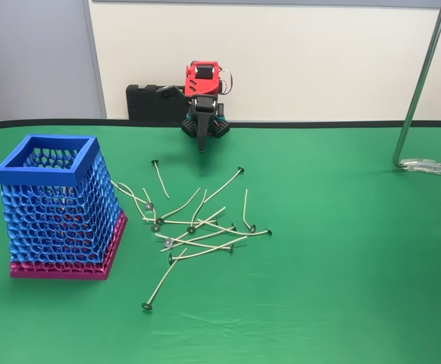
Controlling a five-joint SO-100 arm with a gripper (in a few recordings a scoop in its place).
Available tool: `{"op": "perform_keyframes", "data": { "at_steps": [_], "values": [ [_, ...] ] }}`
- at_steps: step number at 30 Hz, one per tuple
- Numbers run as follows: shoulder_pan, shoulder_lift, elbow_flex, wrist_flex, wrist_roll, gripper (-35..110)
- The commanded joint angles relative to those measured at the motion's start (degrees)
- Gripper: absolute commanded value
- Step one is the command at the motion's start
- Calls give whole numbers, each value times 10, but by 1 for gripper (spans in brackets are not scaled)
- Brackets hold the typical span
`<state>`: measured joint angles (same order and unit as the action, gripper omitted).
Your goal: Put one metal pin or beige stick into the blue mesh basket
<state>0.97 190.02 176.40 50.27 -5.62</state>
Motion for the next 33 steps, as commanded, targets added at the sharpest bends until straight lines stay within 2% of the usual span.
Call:
{"op": "perform_keyframes", "data": {
  "at_steps": [1, 33],
  "values": [
    [0, 5, 1, 1, -1, 1],
    [-13, 5, 0, -1, 0, 1]
  ]
}}
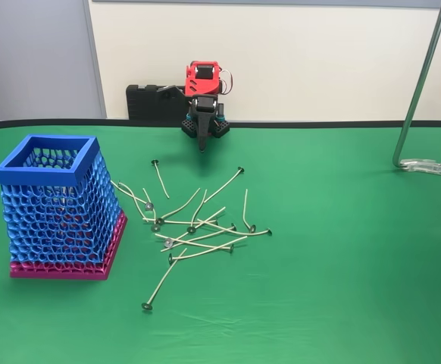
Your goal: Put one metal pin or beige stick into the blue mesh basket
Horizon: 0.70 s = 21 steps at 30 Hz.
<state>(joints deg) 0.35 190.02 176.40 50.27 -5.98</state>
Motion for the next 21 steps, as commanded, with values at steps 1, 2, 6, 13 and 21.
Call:
{"op": "perform_keyframes", "data": {
  "at_steps": [1, 2, 6, 13, 21],
  "values": [
    [-9, 5, 0, 2, 5, 1],
    [-9, 5, -2, 8, 3, 1],
    [-9, 5, -3, 9, 0, 1],
    [-10, -47, -28, -11, -3, 1],
    [-10, -149, -150, 32, -4, 1]
  ]
}}
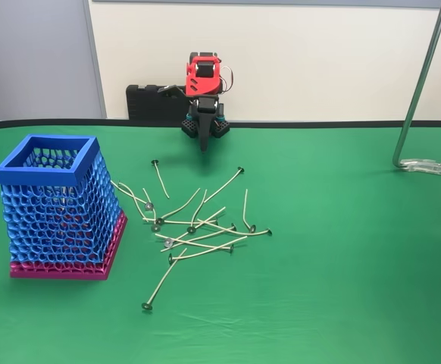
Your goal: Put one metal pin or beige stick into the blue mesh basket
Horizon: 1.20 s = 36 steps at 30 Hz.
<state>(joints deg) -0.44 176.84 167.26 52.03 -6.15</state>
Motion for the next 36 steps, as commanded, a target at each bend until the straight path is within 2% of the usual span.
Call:
{"op": "perform_keyframes", "data": {
  "at_steps": [1, 11, 17, 25, 36],
  "values": [
    [-2, -27, -80, 29, -3, 1],
    [18, -127, -269, 166, -22, 1],
    [49, -172, -347, 256, -81, 1],
    [122, -226, -383, 300, -178, 1],
    [258, -342, -400, 301, -336, 1]
  ]
}}
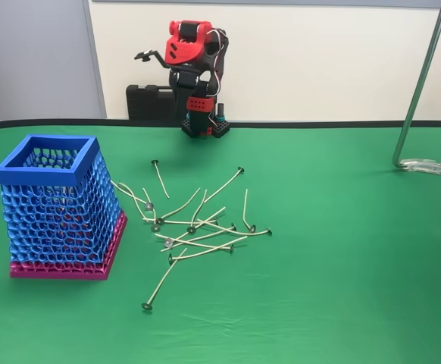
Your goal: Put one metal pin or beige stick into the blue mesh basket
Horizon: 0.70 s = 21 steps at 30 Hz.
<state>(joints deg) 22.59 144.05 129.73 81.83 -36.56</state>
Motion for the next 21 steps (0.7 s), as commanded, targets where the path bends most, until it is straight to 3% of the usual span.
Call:
{"op": "perform_keyframes", "data": {
  "at_steps": [1, 8, 21],
  "values": [
    [36, -23, -25, 0, -50, 1],
    [87, -98, -33, -65, -145, 1],
    [105, -253, -98, -103, -130, 1]
  ]
}}
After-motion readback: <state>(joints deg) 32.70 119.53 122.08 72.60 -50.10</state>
